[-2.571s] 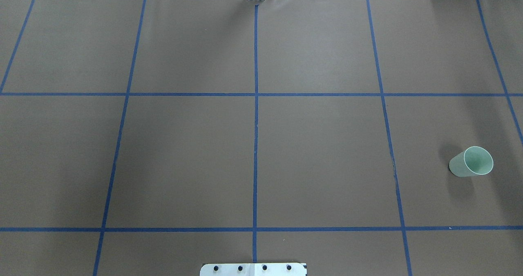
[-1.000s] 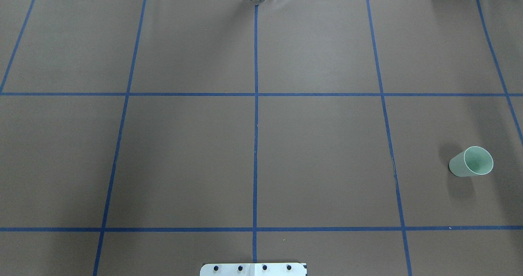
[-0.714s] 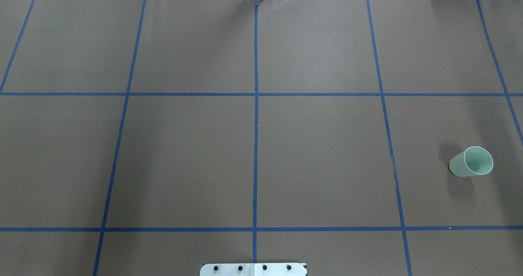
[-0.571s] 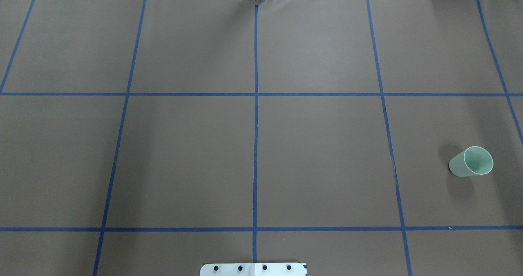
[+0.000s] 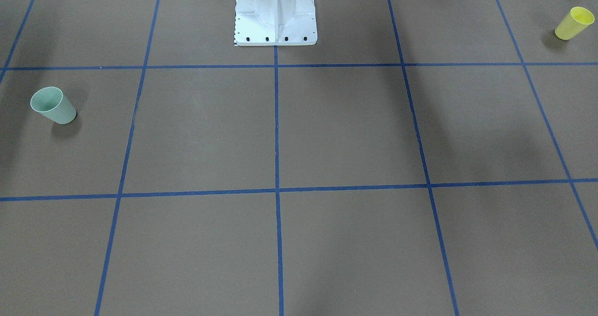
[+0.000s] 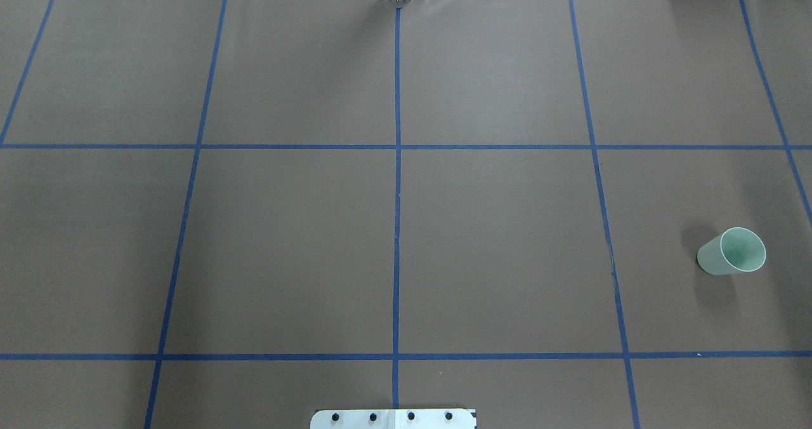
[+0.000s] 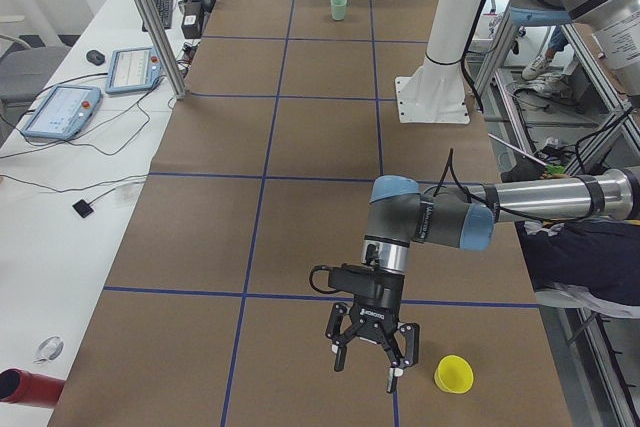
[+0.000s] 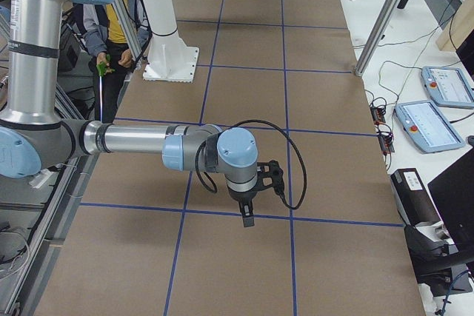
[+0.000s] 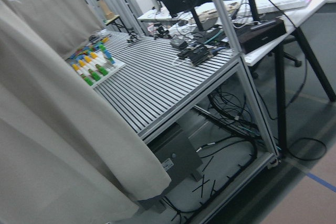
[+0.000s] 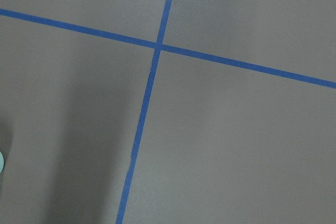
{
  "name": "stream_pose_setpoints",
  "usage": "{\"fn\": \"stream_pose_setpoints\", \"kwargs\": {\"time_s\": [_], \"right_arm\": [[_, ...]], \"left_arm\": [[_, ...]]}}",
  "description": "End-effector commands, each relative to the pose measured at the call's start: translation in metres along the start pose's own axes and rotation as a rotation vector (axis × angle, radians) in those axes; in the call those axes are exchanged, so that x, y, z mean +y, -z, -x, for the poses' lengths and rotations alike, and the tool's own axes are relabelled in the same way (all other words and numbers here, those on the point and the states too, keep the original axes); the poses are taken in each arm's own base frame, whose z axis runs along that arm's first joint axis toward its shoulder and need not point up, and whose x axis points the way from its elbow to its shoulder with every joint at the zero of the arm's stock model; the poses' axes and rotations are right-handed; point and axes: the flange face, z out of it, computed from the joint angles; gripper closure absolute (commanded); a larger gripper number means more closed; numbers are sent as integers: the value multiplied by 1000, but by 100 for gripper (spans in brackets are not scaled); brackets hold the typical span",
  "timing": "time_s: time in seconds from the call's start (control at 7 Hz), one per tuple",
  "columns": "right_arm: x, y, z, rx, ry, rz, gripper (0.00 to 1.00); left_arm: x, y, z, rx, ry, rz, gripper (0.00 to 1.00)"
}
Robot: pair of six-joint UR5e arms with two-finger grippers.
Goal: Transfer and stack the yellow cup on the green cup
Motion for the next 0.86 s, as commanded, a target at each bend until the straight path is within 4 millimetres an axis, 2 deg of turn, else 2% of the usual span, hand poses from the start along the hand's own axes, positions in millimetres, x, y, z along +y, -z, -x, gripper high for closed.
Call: {"fn": "stream_pose_setpoints", "kwargs": {"time_s": [0.0, 0.14, 0.29, 0.43, 0.57, 0.71], "right_arm": [[-3, 3, 6, 0, 5, -11, 0], [-4, 5, 8, 1, 11, -14, 0], [-5, 7, 10, 2, 16, -20, 0], [-6, 8, 11, 2, 17, -21, 0], [-6, 9, 11, 3, 21, -22, 0], [-7, 9, 12, 5, 27, -30, 0]], "left_arm": [[27, -12, 1, -173, 81, -25, 0], [41, -16, 0, -269, 116, -28, 0], [55, -13, -14, -383, 154, -52, 0], [60, -7, -24, -509, 193, -88, 0], [74, -5, -27, -575, 232, -71, 0], [100, 1, -36, -641, 245, -50, 0]]}}
